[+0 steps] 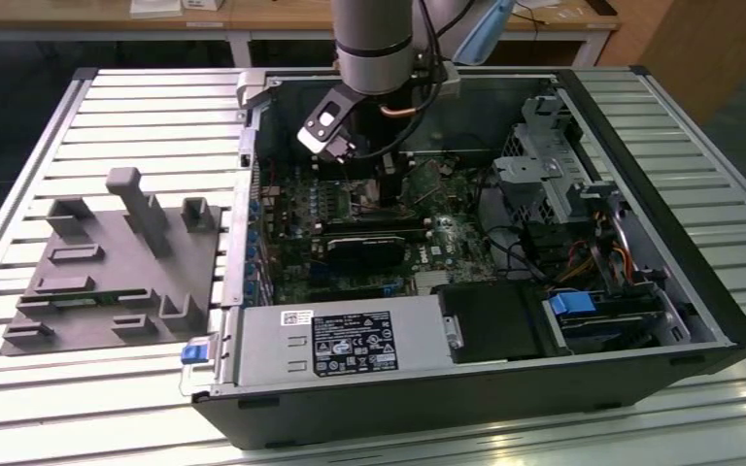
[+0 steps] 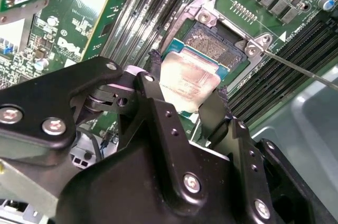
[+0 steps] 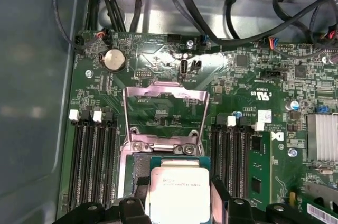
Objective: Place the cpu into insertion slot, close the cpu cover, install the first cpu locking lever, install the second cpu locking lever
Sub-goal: 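Place the cpu into insertion slot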
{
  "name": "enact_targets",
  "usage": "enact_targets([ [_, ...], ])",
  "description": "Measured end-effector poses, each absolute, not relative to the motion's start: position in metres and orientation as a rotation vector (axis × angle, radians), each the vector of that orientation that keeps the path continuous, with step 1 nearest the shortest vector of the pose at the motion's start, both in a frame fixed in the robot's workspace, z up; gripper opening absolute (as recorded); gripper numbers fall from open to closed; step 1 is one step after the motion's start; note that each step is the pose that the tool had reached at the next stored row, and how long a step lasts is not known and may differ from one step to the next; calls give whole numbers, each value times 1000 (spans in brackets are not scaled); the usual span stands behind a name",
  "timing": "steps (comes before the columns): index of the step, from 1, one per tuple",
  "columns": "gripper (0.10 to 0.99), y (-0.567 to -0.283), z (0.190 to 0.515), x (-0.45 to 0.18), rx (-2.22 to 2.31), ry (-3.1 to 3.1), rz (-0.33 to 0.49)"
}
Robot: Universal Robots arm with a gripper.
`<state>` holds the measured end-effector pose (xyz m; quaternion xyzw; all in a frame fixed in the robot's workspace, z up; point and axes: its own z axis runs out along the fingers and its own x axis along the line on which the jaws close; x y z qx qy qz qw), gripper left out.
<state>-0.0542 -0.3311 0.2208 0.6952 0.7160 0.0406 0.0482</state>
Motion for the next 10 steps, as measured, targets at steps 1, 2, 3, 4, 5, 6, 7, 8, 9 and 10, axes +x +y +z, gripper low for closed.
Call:
enact_targets([
  [1, 537, -331, 220, -55, 2120, 2183, 124],
  [2, 537, -330, 219, -56, 2120, 2183, 124],
  [3, 537, -330, 218, -56, 2120, 2183, 124],
  [4, 537, -330, 217, -57, 2120, 2183, 124],
  [5, 537, -330, 216, -57, 2121, 2181, 124],
  [6, 537, -330, 215, -57, 2124, 2179, 124],
  [7, 537, -329, 215, -58, 2129, 2174, 124],
  [8, 537, -329, 214, -58, 2135, 2169, 124],
  [9, 537, -329, 213, -58, 2140, 2163, 124],
  [10, 537, -329, 213, -58, 2146, 2158, 125],
])
